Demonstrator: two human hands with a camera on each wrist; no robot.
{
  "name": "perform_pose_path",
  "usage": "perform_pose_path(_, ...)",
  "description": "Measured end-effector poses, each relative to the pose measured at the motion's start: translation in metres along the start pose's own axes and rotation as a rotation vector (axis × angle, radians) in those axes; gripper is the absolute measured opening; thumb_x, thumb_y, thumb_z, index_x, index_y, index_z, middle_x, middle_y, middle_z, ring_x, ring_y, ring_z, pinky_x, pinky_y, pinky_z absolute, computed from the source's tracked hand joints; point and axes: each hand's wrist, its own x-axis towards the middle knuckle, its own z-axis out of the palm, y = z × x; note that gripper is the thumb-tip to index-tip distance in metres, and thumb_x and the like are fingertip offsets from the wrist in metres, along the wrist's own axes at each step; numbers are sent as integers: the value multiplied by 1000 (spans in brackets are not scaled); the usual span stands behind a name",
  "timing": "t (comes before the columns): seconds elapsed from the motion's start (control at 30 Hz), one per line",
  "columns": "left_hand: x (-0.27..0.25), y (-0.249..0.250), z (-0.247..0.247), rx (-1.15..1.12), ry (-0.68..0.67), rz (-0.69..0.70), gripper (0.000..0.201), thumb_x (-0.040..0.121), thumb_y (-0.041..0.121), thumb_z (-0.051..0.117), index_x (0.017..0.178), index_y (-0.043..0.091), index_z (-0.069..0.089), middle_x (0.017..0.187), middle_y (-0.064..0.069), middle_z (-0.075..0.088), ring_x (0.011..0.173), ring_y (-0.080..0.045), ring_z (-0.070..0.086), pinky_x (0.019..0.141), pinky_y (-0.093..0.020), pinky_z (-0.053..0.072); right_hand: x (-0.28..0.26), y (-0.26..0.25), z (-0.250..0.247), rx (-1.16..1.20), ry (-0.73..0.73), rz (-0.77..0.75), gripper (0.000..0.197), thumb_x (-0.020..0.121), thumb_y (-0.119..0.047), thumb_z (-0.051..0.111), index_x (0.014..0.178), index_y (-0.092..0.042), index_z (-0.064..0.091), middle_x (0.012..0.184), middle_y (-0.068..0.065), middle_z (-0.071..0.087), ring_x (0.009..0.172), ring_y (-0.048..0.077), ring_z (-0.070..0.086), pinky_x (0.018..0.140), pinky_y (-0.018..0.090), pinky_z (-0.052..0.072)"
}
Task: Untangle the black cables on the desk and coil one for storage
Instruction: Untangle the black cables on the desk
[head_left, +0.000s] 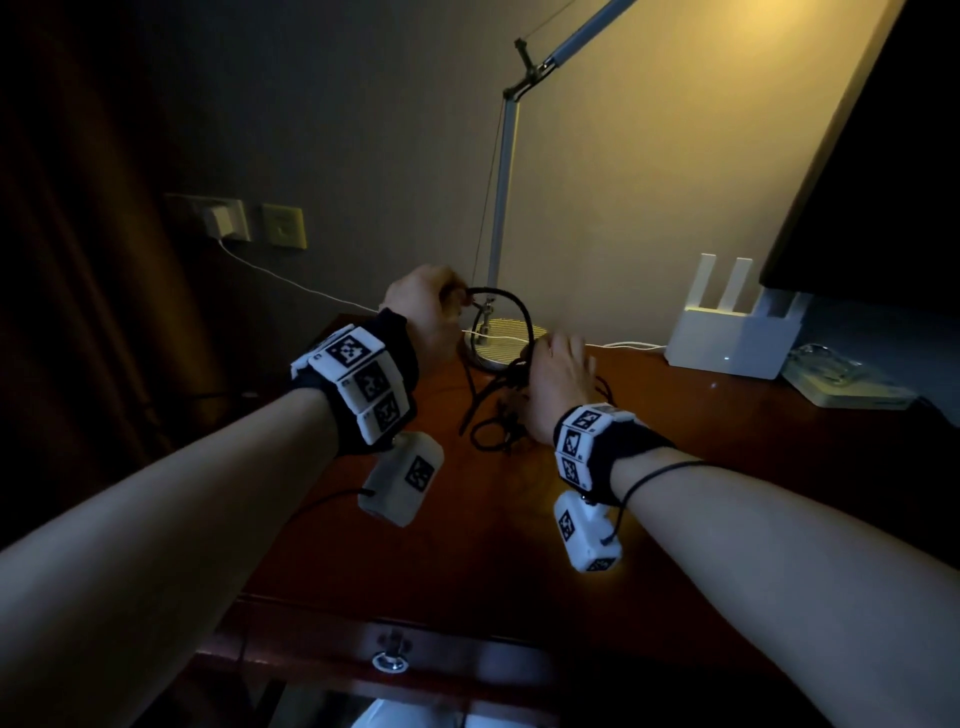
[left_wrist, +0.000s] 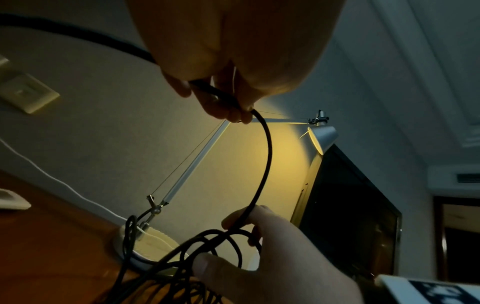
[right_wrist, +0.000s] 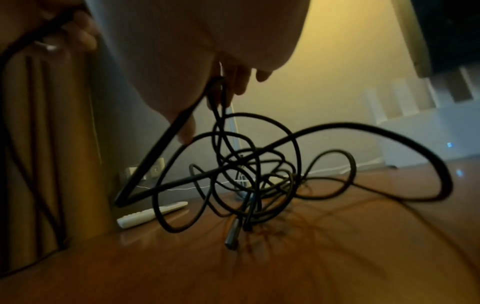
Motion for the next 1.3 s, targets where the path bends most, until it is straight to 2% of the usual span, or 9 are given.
perform_pose_path(0.23,2,-5,0,102,38,-38,20,97,12,45,101,23,61,113,-3,59,106,-24,56,96,-43,47,0,7,2,313,41,-17,24,97,-23,54,105,-4,66,109,9,58,105,28,51,81,32,40)
perform_pose_path(0.37,-1,-1,12,422,-87,123,51,88,0,53,135,20,50,130,-8,48,121,-27,46,111,-47,28,5,5,8,254,-4,6,16,95,-10,54,104,-3,65,104,11,52,95,30,56,71,31,41)
perform_pose_path(0.47,-4,8,33,482,-227,255,47,90,18,57,136,22,50,132,-5,51,125,-25,43,108,-44,28,9,-1,8,224,-72,41,13,92,-10,57,102,-3,64,99,8,43,94,30,54,76,34,46)
perform_pose_path(0.63,-6,10,49,580,-203,166,30,93,35,52,122,27,59,123,0,54,121,-25,43,101,-47,24,8,-4,8,243,-64,39,6,92,-12,58,86,-14,57,91,2,46,89,28,56,70,33,45)
perform_pose_path(0.77,-2,7,44,449,-191,137,7,94,29,52,88,27,55,113,0,59,113,-24,45,93,-44,26,4,0,7,222,-142,-15,11,91,-25,57,95,-23,67,91,5,65,85,28,61,67,32,45)
perform_pose_path(0.87,-2,3,31,235,-203,76,5,97,29,51,92,31,53,95,8,54,104,-19,51,96,-42,36,2,8,7,249,-176,-27,17,88,-25,59,103,-28,66,96,5,69,89,29,63,70,34,50)
perform_pose_path(1.03,12,-12,-5,-170,-80,-153,16,98,30,49,109,24,58,89,7,52,80,-11,51,61,-24,42,-3,27,13,366,-155,112,26,92,-23,60,116,-27,67,110,5,68,95,27,64,81,32,55)
perform_pose_path(1.17,16,-28,-6,121,28,-266,12,97,29,48,101,25,59,100,-3,60,94,-21,57,90,-41,46,-1,28,10,447,-134,169,26,95,-31,57,110,-16,72,104,11,66,88,26,62,74,23,45)
perform_pose_path(1.3,16,-30,16,442,-6,-86,37,89,10,51,123,24,57,135,-10,45,134,-27,35,118,-51,6,-1,17,0,393,-158,142,26,98,-24,54,102,-7,74,87,11,62,75,25,59,66,26,44)
